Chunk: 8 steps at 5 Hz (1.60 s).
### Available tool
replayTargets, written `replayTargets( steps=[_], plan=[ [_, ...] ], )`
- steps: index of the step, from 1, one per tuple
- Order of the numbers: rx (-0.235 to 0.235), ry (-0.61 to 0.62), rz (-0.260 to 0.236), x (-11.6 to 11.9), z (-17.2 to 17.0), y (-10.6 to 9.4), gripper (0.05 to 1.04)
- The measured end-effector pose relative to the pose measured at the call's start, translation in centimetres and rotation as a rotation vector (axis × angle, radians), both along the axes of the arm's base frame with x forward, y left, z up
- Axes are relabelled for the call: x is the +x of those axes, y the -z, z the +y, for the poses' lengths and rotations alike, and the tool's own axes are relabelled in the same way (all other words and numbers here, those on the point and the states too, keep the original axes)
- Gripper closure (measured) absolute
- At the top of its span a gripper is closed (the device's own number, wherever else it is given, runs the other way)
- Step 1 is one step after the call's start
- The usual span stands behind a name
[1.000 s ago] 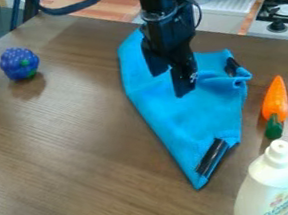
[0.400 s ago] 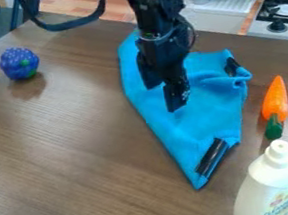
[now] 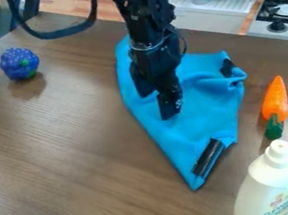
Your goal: Touched the middle of the cloth
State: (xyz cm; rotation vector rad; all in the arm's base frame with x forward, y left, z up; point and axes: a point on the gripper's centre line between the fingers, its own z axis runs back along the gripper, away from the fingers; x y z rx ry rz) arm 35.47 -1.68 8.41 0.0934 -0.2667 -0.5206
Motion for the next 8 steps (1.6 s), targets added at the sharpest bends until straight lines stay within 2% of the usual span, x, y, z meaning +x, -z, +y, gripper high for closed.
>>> replayTargets(
  steps=[2,3,5,6,7,8],
  plan=[
    [0.023,-0.054,0.012,-2.2,2.7,0.0,0.085],
    [0.055,-0.077,0.014,-3.5,4.2,0.0,0.084],
    [0.030,-0.092,0.049,-5.7,6.6,0.3,0.085],
    [0.028,-0.088,0.049,-5.9,7.0,0.2,0.085],
    [0.028,-0.065,0.041,-5.1,6.4,0.2,0.085],
    [0.025,-0.033,0.023,-2.7,4.0,0.2,0.085]
  ],
)
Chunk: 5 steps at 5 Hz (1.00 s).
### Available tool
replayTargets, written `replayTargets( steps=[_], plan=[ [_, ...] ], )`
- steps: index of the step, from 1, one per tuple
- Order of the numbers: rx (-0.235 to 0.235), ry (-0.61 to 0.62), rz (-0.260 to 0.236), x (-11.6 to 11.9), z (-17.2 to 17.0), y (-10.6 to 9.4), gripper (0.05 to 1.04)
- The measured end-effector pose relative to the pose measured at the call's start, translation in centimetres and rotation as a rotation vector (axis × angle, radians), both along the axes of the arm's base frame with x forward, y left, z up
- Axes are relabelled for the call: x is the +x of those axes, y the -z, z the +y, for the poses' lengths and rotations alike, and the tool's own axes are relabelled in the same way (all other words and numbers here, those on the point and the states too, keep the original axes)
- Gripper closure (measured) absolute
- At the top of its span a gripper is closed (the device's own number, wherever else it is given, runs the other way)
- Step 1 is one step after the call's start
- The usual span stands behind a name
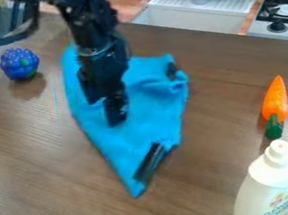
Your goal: Touched the middle of the cloth
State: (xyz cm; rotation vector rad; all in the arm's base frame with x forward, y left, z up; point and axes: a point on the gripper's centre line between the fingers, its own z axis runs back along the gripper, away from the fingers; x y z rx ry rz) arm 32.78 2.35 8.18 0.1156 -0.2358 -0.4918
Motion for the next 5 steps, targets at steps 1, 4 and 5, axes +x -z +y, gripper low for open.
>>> replayTargets(
  steps=[1,4,5],
  plan=[
    [-0.003,0.009,-0.013,2.3,-2.2,-0.3,0.084],
    [-0.007,0.024,-0.018,6.9,-6.4,-0.7,0.083],
    [-0.005,0.018,-0.021,6.9,-6.6,-0.7,0.083]
  ],
)
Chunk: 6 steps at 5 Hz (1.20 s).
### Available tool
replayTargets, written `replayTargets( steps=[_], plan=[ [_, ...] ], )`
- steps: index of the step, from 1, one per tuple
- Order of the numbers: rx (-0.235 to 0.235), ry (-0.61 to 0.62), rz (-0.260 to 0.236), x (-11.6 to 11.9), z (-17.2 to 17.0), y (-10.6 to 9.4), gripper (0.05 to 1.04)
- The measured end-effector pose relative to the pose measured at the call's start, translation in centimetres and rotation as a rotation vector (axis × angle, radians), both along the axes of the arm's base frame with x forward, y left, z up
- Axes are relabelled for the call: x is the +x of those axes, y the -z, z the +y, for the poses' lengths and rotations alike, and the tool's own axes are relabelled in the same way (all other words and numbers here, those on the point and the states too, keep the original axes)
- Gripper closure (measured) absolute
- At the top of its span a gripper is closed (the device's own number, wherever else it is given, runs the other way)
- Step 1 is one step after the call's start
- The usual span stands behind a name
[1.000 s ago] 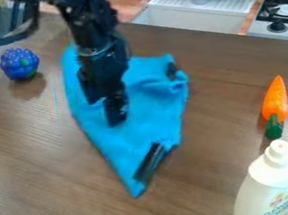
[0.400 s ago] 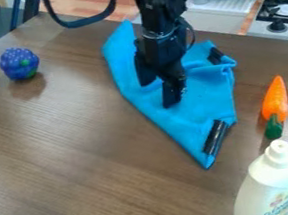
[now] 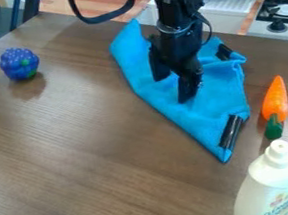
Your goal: Touched the middle of the cloth
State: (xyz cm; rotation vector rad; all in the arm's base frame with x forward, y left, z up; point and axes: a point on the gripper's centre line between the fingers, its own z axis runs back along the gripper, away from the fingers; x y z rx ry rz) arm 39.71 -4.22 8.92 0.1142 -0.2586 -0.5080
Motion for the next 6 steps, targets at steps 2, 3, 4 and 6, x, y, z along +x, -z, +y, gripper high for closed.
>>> replayTargets(
  steps=[2,3,4,6],
  plan=[
    [0.032,0.008,-0.008,-3.5,1.6,0.7,0.084],
    [0.044,0.005,-0.020,-5.3,3.5,0.9,0.084],
    [0.062,0.002,-0.028,-7.2,5.4,0.9,0.084],
    [0.076,-0.049,-0.015,-10.1,10.6,0.9,0.084]
  ],
)
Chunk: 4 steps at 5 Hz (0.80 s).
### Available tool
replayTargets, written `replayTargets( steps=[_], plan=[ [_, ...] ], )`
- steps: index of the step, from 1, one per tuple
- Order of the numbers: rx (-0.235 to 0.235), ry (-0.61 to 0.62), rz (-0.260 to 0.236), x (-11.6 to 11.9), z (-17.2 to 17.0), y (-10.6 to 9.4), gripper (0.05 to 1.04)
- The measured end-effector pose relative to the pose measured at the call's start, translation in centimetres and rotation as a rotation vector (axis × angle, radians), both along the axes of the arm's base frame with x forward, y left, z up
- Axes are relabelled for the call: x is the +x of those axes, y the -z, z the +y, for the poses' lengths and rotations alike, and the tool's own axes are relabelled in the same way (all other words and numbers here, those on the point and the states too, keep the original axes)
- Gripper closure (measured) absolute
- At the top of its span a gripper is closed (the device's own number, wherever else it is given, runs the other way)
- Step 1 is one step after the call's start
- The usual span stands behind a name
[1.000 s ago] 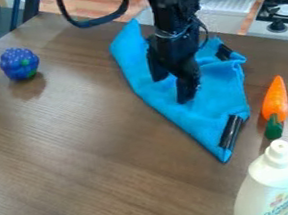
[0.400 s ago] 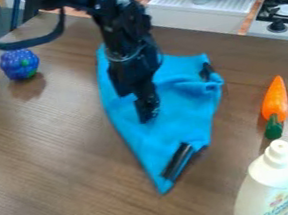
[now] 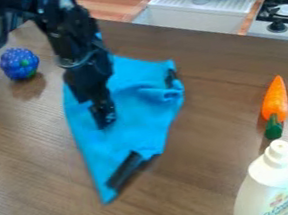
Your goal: Touched the middle of the cloth
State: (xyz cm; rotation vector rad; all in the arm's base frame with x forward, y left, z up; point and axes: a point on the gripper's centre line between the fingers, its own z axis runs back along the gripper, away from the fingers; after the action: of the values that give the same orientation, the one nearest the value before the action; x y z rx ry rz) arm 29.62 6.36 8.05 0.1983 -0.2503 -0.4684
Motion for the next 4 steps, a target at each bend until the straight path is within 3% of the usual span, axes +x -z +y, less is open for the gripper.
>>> replayTargets(
  steps=[2,4],
  plan=[
    [0.018,0.000,0.014,-1.1,1.3,0.1,0.084],
    [-0.026,0.031,-0.006,1.2,-0.3,-0.3,0.085]
  ],
)
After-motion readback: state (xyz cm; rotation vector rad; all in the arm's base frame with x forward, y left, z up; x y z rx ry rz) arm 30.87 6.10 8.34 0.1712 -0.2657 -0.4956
